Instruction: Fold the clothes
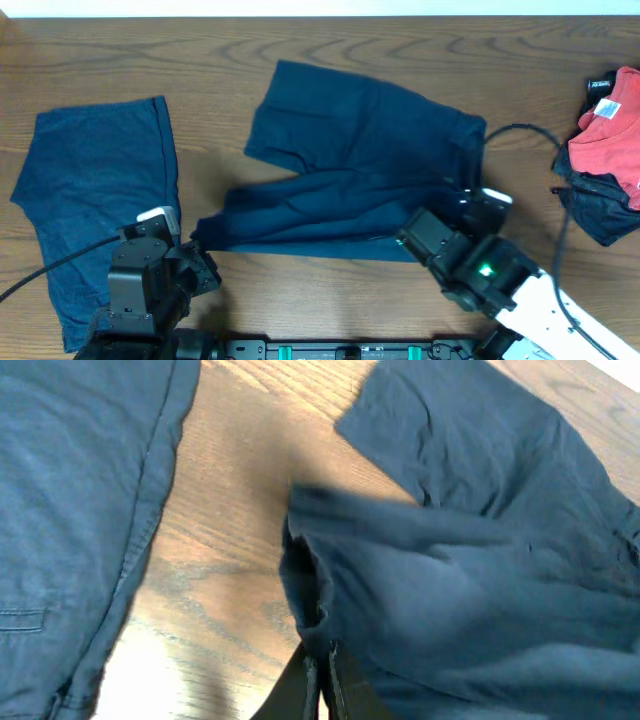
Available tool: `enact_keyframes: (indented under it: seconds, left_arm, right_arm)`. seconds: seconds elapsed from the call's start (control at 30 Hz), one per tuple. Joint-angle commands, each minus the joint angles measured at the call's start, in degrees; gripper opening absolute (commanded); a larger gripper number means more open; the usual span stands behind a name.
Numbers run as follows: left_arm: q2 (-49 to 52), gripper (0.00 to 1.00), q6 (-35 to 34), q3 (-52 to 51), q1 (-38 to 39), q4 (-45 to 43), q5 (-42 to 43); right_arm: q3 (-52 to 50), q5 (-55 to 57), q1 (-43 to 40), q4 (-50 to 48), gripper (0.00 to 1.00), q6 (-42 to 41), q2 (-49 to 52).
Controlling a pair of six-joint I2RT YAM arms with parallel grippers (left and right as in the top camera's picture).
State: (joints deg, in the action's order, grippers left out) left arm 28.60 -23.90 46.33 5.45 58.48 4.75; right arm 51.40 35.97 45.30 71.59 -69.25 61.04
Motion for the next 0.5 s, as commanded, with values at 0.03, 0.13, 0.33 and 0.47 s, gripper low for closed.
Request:
enact_keyframes:
  seconds: [0.03, 0.13, 0.33, 0.47]
  left_arm:
    - [-0.3, 0.06, -0.4, 1.4, -0.2, -0.3, -2.5]
    - [-0.3, 0.06, -0.5, 1.4, -0.2, -0.4, -2.5]
    - [-0.2, 0.06, -0.5, 1.4, -0.2, -3.3, -2.4]
    - [1.2, 0.06, -0.4, 1.1, -0.2, -9.1, -2.5]
  right_arm:
    - [3.0, 5.8, -3.9, 3.4, 0.01, -4.4, -3.1]
    - [3.4, 5.6, -4.8, 3.9, 0.01, -4.5, -4.5]
    - [3.5, 5.6, -4.8, 4.5, 0.01, -4.4, -6.0]
    - [3.5, 5.6, -4.8, 4.4, 0.01, -4.4, -5.9]
